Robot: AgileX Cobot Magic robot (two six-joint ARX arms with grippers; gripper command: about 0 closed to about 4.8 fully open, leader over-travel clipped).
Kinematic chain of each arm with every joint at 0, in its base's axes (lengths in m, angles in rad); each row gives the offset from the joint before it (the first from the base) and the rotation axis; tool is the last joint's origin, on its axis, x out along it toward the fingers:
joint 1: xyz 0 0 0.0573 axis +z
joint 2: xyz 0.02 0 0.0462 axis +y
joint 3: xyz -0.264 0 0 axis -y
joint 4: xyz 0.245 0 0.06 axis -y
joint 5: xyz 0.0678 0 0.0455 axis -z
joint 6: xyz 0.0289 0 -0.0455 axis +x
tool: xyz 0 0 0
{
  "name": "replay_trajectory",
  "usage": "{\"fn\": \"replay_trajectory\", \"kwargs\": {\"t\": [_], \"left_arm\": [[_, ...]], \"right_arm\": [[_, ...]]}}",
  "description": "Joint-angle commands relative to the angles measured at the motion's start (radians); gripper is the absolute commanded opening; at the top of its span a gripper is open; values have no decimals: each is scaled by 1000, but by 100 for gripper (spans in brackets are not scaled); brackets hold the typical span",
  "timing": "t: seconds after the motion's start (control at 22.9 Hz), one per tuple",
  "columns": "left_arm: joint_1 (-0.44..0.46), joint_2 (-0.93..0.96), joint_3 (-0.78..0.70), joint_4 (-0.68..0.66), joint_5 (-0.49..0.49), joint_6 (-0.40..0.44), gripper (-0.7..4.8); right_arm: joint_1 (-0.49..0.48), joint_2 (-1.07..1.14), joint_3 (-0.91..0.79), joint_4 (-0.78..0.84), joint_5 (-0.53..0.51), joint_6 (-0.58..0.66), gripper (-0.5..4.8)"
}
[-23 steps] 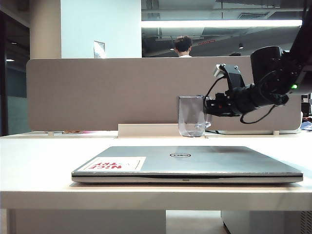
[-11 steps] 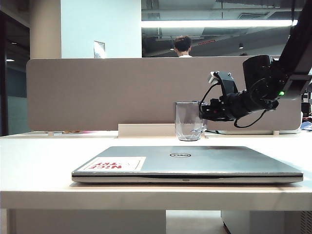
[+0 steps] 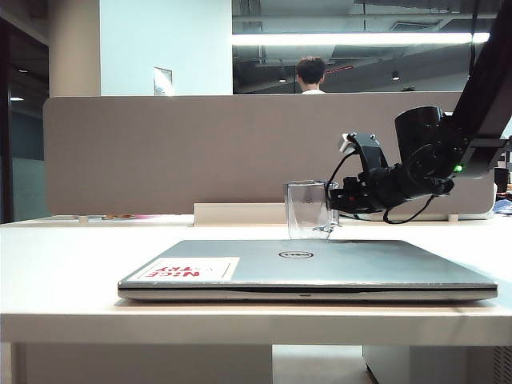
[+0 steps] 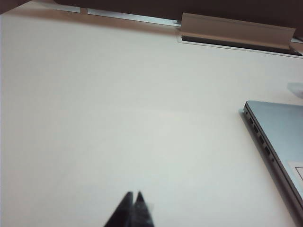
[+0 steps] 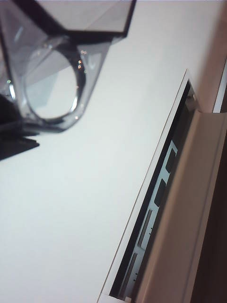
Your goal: Pick up the water cup and place it on the side of the laptop away from you.
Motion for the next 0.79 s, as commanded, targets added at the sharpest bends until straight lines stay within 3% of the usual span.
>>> {"fn": "replay_trajectory", "kwargs": {"t": [0.04, 0.35, 0.7, 0.79], "left_arm": [[1, 1, 2, -16, 1, -3, -6], [1, 1, 2, -16, 1, -3, -6], [1, 1, 2, -16, 1, -3, -6], [1, 1, 2, -16, 1, -3, -6]], "right_arm": [[1, -2, 3, -2, -3, 0, -6], [1, -3, 3, -42, -19, 1, 7], [1, -16, 3, -93, -47, 0, 81], [1, -21, 3, -94, -47, 0, 122]]}}
